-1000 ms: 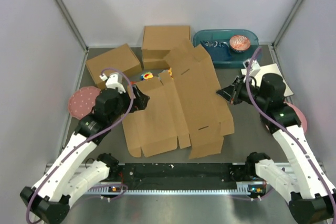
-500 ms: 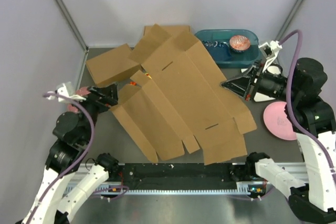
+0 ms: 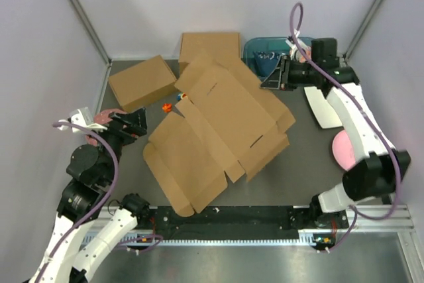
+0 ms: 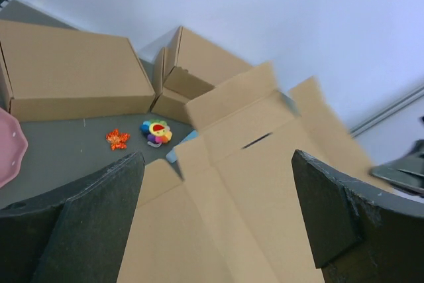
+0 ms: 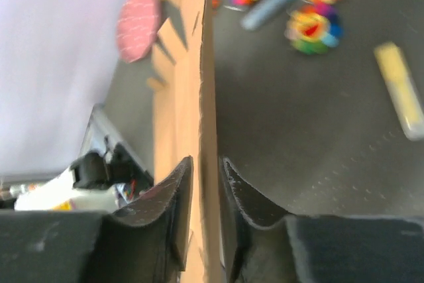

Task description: Fold the paper box

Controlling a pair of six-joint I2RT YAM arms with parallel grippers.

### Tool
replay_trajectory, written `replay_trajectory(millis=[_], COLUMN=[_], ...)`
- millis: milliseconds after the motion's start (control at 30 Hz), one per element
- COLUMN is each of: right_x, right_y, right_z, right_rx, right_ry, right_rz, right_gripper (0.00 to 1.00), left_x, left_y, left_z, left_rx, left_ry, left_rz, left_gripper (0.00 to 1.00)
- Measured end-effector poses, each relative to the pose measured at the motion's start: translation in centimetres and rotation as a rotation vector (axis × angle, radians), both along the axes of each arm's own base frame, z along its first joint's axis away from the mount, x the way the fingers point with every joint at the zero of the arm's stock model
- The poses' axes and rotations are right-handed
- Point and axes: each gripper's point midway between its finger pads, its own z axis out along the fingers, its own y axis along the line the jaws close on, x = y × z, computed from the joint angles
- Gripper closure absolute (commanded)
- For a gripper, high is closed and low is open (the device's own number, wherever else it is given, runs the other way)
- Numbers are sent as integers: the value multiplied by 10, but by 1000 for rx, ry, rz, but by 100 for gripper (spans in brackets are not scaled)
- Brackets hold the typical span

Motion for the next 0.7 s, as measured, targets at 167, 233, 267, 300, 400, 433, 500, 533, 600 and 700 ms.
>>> replay_trajectory(millis=[167,233,267,300,400,433,500,533,600,700], right_x=[53,53,55,57,56,51,35,26,-1,-41], right_y=[-41,-58,-66,-72,-86,-91,-101,-103,-107,-107], right_z=[-116,-144,-150,-151,-131,-118,-87,-77,-72,-111], right_rx=[-147,-197,-216,-228,-238,-233,-205,-186,-134,-80], right_ry=[240,294,299,286,214,176,91,63,43,123], right_rz=[-232,-311,-350,-388,-498,-543,-632,-661,-721,-773], right_gripper=[33,29,28,26,25,24,24,24,24,23], left_x=[7,10,11,13,17,18,19,19,20,24], left_y=[-8,-10,-11,-11,-13,-14,-14,-13,-14,-16], left_z=[-20,-28,-31,-35,-42,-44,-48,-50,-57,-76], left_rx=[28,38,42,48,63,67,72,73,78,83], left_ry=[50,69,77,87,110,116,124,128,141,180], left_rz=[-21,-24,-24,-24,-24,-23,-22,-19,-16,-16], left_gripper=[1,1,1,1,1,1,1,1,1,2])
